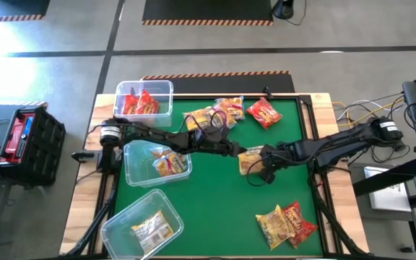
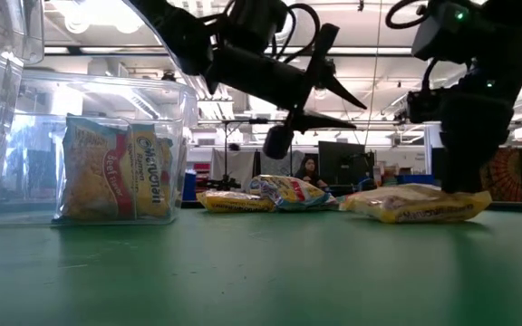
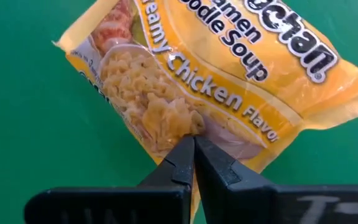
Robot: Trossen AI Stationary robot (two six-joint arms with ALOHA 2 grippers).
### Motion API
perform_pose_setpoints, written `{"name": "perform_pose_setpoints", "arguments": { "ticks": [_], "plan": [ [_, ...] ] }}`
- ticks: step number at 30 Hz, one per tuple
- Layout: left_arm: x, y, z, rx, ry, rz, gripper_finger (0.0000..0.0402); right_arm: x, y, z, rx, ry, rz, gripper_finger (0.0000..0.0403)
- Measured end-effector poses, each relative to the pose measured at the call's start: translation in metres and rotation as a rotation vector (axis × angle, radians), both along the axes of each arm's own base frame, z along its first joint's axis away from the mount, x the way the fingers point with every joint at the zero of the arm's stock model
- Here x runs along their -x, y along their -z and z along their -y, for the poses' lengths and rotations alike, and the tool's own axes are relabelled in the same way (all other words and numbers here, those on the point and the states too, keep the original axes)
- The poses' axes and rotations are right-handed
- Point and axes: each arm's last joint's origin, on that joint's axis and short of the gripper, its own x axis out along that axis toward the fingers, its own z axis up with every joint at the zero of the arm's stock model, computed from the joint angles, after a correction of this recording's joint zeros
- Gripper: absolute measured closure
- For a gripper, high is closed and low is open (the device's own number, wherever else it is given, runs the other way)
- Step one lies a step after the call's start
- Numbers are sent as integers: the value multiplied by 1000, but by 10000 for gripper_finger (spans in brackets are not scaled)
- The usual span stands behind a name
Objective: Sort Maruchan noodles
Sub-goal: Put the middle yellow noodle pack into the bottom transparent bin
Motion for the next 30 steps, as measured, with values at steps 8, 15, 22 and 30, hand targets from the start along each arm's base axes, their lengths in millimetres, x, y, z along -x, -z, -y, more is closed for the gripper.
{"name": "perform_pose_setpoints", "arguments": {
  "ticks": [8,15,22,30],
  "plan": [
    [6,14,-7,-7,-7,-147,289,-12,-7,2,10,-11,101,394],
    [12,28,-10,8,-16,-260,289,-15,-22,4,8,2,144,394],
    [10,29,-9,30,-25,-243,289,-5,-32,10,15,22,119,394],
    [0,44,1,65,-18,-258,289,6,-31,16,16,59,33,394]
  ]
}}
